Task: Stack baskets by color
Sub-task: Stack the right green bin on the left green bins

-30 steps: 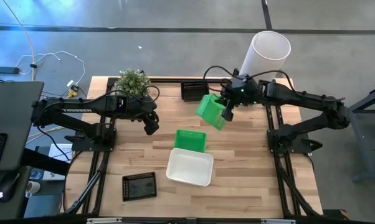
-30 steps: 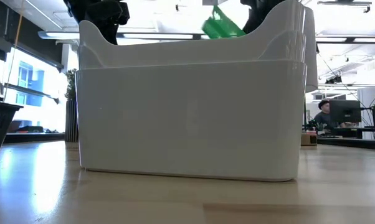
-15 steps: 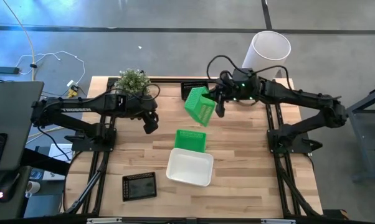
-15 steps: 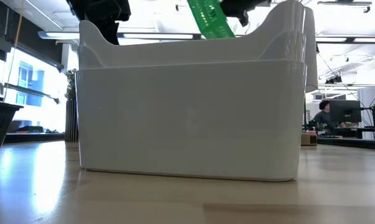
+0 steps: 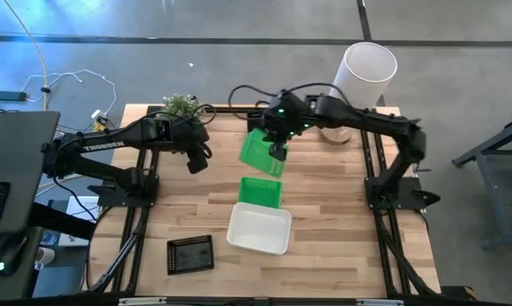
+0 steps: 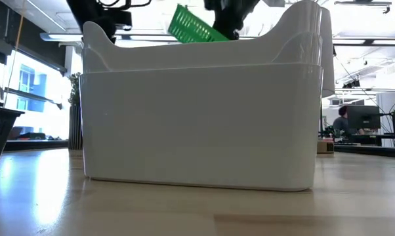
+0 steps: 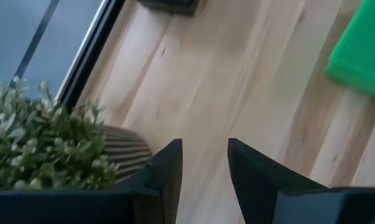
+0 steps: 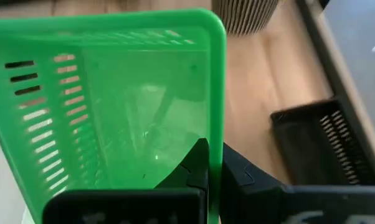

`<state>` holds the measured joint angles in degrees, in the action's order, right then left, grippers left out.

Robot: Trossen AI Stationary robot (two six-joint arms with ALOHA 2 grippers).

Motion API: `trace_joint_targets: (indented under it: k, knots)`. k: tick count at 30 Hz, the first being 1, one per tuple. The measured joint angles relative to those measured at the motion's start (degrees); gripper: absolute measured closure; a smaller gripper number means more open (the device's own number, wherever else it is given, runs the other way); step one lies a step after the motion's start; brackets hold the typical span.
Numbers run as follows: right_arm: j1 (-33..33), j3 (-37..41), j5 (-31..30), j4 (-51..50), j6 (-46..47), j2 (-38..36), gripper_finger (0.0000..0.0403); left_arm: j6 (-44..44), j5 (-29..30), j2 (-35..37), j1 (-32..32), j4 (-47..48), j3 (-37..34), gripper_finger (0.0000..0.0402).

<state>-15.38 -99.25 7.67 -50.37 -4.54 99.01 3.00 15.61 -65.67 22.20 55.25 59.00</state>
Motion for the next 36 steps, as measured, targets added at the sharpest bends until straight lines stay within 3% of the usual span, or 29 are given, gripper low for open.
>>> trace_joint_targets:
  k: [6, 13, 18, 36]
  knots:
    - [0.02, -7.06, 3.46, -9.08, 0.75, 9.12, 0.0403, -1.26, 0.01, 0.0, 1.64, 6.15, 0.0, 0.0287]
    - [0.04, -9.7, 9.04, -11.26, -0.39, 15.67, 0.0403, -2.01, -0.01, 0.02, 1.83, 7.55, -0.04, 0.0287]
    - [0.6, -9.67, 12.58, -11.59, -0.42, 16.97, 0.0403, -2.16, -0.01, 0.02, 1.83, 7.71, -0.04, 0.0287]
    - [3.91, -9.52, 12.44, -12.42, -1.96, 20.0, 0.0403, -2.16, -5.0, 0.02, 1.81, 7.95, -0.09, 0.0287]
